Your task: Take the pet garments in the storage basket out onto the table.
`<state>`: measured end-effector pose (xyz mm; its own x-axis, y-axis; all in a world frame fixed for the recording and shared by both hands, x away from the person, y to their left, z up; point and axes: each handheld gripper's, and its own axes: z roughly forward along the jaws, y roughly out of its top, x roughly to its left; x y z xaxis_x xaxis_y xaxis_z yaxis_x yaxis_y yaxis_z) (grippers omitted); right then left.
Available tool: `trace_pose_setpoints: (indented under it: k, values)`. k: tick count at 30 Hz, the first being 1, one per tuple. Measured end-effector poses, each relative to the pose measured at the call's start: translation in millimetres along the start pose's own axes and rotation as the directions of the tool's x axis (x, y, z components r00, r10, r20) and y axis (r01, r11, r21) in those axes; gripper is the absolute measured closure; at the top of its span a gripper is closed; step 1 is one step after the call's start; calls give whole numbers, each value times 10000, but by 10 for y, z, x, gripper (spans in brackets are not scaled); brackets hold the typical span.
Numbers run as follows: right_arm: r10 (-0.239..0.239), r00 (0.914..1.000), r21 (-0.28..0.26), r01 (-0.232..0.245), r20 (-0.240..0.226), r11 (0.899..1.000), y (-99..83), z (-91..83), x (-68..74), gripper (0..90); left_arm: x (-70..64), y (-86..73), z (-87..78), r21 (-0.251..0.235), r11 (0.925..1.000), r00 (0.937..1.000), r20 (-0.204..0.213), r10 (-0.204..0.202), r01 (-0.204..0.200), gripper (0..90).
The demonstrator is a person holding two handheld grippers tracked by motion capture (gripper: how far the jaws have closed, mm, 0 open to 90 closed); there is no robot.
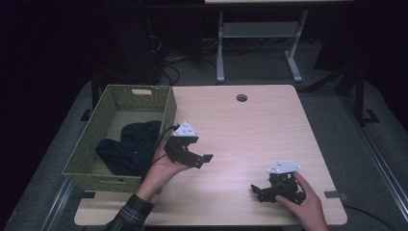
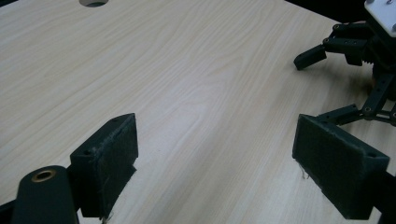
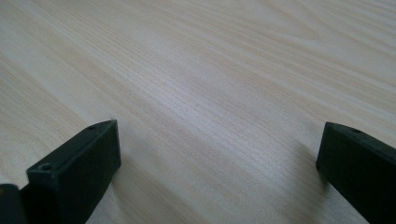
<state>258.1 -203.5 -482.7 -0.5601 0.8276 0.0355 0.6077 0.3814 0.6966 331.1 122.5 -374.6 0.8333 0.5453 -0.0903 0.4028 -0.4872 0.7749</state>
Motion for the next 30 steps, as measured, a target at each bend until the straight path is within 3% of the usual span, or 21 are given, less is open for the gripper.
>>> trace_pose_setpoints:
  k: [14, 30]
  values:
    - [-12, 10000, -8, 12, -4, 10000, 0, 1, -1, 0, 60, 111, -94, -3, 9999, 9999, 70, 113, -113, 129]
    - [0, 10000, -14, 0, -11, 10000, 0, 1, 0, 0, 141, 101, -245, 5, 9999, 9999, -109, 131, -131, 130]
